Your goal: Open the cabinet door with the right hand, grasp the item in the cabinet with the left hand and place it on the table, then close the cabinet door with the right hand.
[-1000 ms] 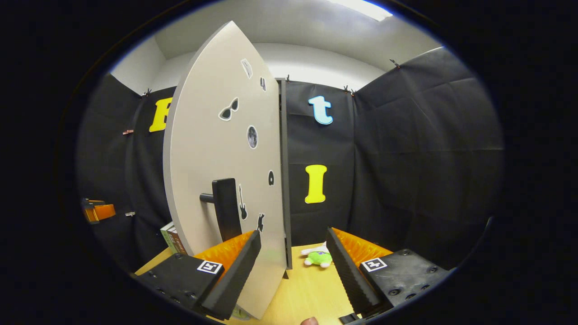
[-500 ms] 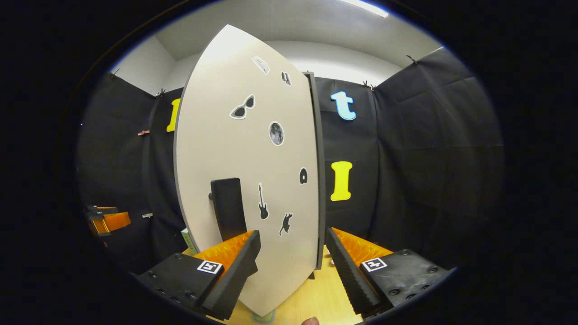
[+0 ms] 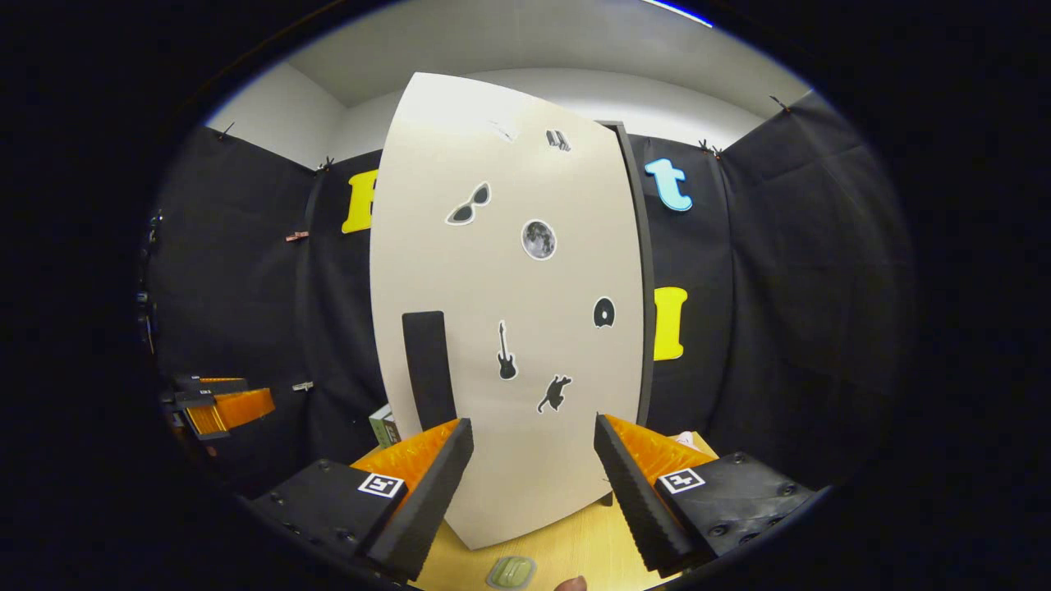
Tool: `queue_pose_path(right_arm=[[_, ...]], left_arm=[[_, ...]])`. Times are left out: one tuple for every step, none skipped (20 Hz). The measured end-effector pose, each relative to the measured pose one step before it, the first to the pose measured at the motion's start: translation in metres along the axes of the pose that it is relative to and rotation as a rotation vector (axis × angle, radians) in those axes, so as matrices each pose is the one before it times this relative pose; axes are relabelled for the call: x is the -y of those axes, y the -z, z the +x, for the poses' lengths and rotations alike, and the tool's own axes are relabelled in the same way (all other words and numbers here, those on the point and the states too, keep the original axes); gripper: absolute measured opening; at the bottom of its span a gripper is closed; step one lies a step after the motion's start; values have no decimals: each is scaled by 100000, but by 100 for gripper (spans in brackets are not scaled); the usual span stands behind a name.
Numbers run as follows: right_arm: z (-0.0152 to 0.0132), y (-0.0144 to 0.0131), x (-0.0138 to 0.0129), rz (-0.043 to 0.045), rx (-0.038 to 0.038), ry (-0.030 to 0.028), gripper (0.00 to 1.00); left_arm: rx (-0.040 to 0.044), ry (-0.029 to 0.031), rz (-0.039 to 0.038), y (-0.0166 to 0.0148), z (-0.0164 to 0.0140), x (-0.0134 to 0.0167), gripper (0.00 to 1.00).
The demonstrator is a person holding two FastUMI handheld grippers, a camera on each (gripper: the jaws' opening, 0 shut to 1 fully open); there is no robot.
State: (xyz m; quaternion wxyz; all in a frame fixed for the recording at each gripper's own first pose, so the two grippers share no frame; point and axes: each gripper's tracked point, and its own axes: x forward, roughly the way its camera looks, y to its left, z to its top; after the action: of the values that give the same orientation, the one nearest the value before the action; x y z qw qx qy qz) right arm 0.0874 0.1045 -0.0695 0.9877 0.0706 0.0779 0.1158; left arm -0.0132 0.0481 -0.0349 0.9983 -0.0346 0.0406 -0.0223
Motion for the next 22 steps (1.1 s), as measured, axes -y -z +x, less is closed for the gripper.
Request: queue_pose_path(right_arm=[[-51,-97,-62,-368,604,2,96],[7,-13,-53,-632,477,510,96],[-13,-19,19,-583,485,395,96],[17,-29,-101,-516,197,80,96],[-17,2,11,-272,86,29,96],[-25,3,-41,-135,118,9,96],[-42,-11,-33,-127,62,108,96],[-80,-25,14,-42,57,178,96],[-112,-43,-80,160,233,139,96],[-50,-91,10,163,322,167,97],[-29,-53,-27,75,328,237,96],[-45,-119,-17,164,383,205,96],[-49,6,-57,246,187,-17,96],[-39,-33,-75,193,150,-280,96],[-78,-30,31,-84,109,30,96],[-109,-64,-11,-243,108,-188,96],[-80,-36,-57,-124,212,-137,96],[-74,-119,22,-8,294,-13,96],[-75,-46,-20,108,245,125,96],[-92,-79,-15,161,75,-18,96],[-226,-34,40,116,77,182,96],[-383,-150,199,-34,344,451,96]], left_arm=[[27,35,4,-61,44,32,93],[247,34,71,9,-51,36,94],[203,65,0,-111,-87,43,94],[131,199,-39,33,-89,129,94],[17,278,-18,-13,-41,148,93],[125,161,72,19,-92,98,94],[-44,101,207,-24,-53,121,94],[-63,-47,263,47,-94,112,93],[-78,83,214,-67,-56,123,94],[-72,-49,149,24,-47,116,94],[30,63,128,-62,-112,124,94],[-20,-13,110,74,-157,117,94],[-27,-31,162,1,-161,82,94],[-101,-92,149,57,-67,124,94],[-34,-32,124,-2,-106,112,94],[-134,83,89,13,-81,198,94],[230,77,77,-122,-127,161,94],[155,121,126,-94,-164,177,94],[62,-16,243,-79,-100,167,94],[81,40,227,-28,-109,141,93],[114,-28,36,-37,-43,136,93],[154,238,-96,-26,-77,206,94]])
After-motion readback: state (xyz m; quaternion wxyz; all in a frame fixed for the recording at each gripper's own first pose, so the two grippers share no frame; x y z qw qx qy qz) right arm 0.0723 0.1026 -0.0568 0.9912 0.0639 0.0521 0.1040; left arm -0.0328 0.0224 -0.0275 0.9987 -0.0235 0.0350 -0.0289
